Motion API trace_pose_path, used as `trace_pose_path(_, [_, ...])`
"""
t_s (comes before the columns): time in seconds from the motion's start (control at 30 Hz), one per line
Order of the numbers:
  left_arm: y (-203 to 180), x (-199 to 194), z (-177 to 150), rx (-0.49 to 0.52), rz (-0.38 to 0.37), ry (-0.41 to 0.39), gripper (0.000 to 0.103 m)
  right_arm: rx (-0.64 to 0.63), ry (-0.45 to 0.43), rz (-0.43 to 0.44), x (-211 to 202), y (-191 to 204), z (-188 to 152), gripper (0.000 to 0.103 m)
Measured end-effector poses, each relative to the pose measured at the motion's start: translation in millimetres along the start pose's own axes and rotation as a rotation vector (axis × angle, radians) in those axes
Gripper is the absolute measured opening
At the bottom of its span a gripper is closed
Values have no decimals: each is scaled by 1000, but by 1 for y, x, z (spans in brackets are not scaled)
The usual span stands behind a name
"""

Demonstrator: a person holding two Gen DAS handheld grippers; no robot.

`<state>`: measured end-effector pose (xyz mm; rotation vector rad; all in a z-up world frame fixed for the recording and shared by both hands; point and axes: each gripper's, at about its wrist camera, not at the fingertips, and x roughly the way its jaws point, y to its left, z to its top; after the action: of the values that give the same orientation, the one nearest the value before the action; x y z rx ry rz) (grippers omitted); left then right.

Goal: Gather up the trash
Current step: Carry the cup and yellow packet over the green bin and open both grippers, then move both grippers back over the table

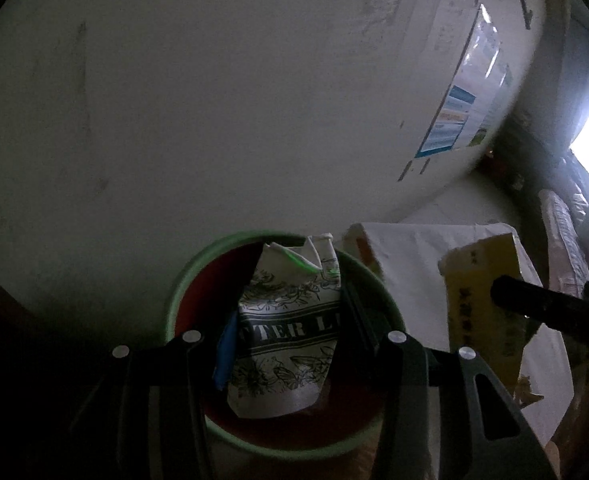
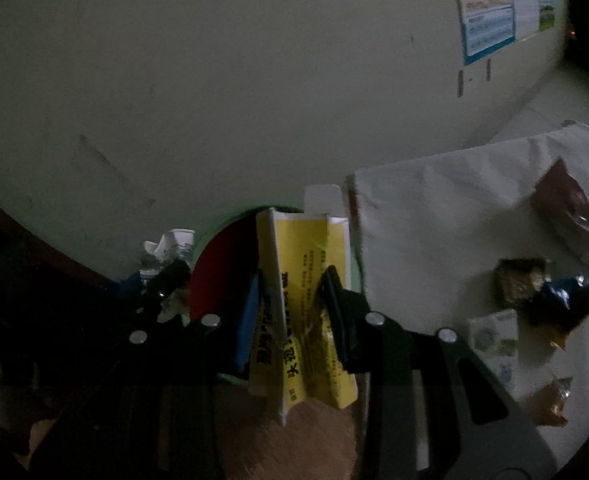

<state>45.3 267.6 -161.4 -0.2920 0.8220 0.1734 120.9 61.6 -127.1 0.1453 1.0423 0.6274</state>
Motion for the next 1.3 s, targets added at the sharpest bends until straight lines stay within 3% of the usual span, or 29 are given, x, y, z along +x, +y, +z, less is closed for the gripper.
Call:
trace_pose_path(0.4, [9, 21, -1, -14, 15, 36, 45, -9, 45, 12, 31, 13, 13, 35])
trace_pose_path(0.53, [11, 22, -1, -15, 20, 44, 46, -7, 36, 26, 29, 15, 12, 46])
trace_pose_path(0.57, [10, 23, -1, -16, 27, 47, 49, -6, 34, 28, 29, 14, 12, 47])
trace_pose_path(0.6, [10, 22, 0, -22, 30, 42, 61, -5, 31, 32, 27, 14, 11, 49])
trace_pose_path(0.8, [9, 19, 1, -31, 26, 25, 65, 14, 21, 39, 18, 3, 10, 52])
trace_pose_path(1.1, [-11, 4, -1, -11, 8, 15, 66, 21, -32, -16, -29, -26, -7, 54])
trace_pose_path(1.2, [-27, -4, -4, 3, -13, 9, 67, 21, -69, -63, -53, -41, -19, 65])
trace_pose_path(1.3, [-46, -7, -7, 28, -39, 12, 67, 34, -111, -129, -79, -65, -31, 66])
